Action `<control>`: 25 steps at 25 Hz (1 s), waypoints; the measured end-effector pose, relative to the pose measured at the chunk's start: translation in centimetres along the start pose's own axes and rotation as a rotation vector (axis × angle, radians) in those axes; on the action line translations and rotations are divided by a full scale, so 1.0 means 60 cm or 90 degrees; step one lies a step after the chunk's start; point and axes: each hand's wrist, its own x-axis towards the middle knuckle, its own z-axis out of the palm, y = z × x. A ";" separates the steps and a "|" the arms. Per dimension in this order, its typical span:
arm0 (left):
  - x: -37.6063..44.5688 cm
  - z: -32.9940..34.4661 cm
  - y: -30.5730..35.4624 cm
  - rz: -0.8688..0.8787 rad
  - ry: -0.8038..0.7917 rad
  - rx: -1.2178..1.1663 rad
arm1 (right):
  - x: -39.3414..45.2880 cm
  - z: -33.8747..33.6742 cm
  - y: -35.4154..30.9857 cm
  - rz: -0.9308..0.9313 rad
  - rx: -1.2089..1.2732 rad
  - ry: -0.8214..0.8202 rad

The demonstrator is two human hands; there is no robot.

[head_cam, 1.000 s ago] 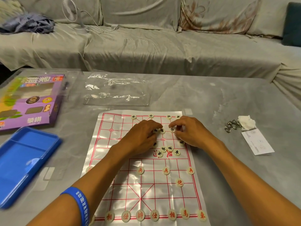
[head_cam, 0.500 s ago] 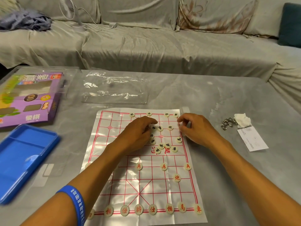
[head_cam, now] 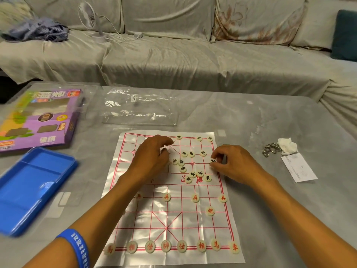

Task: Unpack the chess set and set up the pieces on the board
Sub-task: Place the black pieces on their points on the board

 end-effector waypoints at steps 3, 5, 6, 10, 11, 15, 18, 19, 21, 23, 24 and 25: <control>-0.007 -0.023 -0.019 -0.069 0.085 -0.027 | 0.014 -0.002 -0.050 -0.046 0.057 0.043; -0.010 -0.044 -0.052 -0.122 0.115 0.004 | 0.037 0.010 -0.096 -0.108 0.049 0.027; -0.012 -0.058 -0.074 -0.146 0.115 0.034 | 0.052 0.018 -0.121 -0.134 0.047 0.018; -0.017 -0.098 -0.147 -0.136 0.030 0.180 | 0.126 0.055 -0.217 -0.214 0.041 -0.008; -0.016 -0.100 -0.153 -0.120 0.016 0.188 | 0.146 0.067 -0.236 -0.226 0.038 -0.010; -0.014 -0.097 -0.173 -0.085 0.029 0.182 | 0.219 0.116 -0.295 -0.197 0.029 -0.008; -0.014 -0.098 -0.184 -0.071 0.030 0.161 | 0.250 0.140 -0.315 -0.186 0.027 -0.018; -0.014 -0.098 -0.186 -0.068 0.034 0.153 | 0.256 0.144 -0.318 -0.185 0.028 -0.022; -0.014 -0.099 -0.186 -0.068 0.044 0.145 | 0.264 0.149 -0.321 -0.184 0.038 -0.029; -0.014 -0.099 -0.188 -0.076 0.049 0.141 | 0.269 0.151 -0.324 -0.180 0.048 -0.039; -0.015 -0.098 -0.188 -0.079 0.050 0.141 | 0.268 0.151 -0.325 -0.180 0.047 -0.040; -0.016 -0.097 -0.187 -0.079 0.053 0.141 | 0.266 0.150 -0.325 -0.181 0.047 -0.038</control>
